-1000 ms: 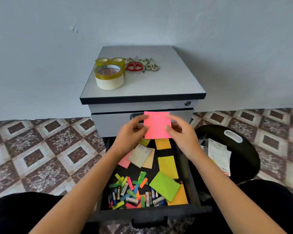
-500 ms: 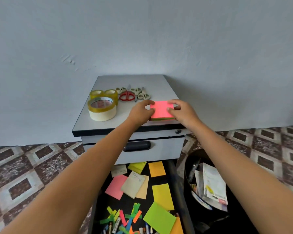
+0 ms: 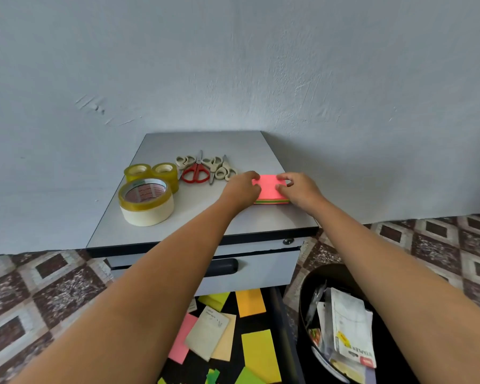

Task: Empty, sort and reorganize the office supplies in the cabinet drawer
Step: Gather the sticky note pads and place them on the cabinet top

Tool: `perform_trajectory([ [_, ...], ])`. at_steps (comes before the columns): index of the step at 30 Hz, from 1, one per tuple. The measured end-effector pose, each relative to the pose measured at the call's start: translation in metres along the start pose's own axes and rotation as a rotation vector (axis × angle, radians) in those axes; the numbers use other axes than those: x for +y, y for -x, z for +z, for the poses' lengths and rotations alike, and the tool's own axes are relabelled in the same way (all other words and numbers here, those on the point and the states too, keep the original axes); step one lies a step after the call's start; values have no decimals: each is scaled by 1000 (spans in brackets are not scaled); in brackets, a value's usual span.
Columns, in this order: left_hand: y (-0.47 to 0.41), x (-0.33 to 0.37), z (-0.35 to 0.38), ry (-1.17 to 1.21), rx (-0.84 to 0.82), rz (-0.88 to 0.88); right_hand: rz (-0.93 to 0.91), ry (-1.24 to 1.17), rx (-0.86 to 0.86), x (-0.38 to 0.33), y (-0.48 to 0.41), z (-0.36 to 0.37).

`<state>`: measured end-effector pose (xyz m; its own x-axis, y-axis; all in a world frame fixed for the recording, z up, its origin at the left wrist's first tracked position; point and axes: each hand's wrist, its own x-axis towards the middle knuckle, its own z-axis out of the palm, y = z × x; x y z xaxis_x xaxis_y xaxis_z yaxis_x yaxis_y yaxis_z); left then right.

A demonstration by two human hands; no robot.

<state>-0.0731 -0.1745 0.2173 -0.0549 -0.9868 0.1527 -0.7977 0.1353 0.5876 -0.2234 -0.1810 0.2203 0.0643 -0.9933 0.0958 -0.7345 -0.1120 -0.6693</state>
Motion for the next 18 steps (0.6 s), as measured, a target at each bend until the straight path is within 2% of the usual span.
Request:
perform_trajectory([
  [7, -12, 0, 10, -171, -7, 45, -15, 48, 38, 2, -10, 0],
  [12, -9, -7, 11, -79, 16, 32, -34, 48, 49, 6, -9, 2],
  [18, 12, -26, 16, -19, 47, 74, -71, 33, -61, 22, 1, -7],
])
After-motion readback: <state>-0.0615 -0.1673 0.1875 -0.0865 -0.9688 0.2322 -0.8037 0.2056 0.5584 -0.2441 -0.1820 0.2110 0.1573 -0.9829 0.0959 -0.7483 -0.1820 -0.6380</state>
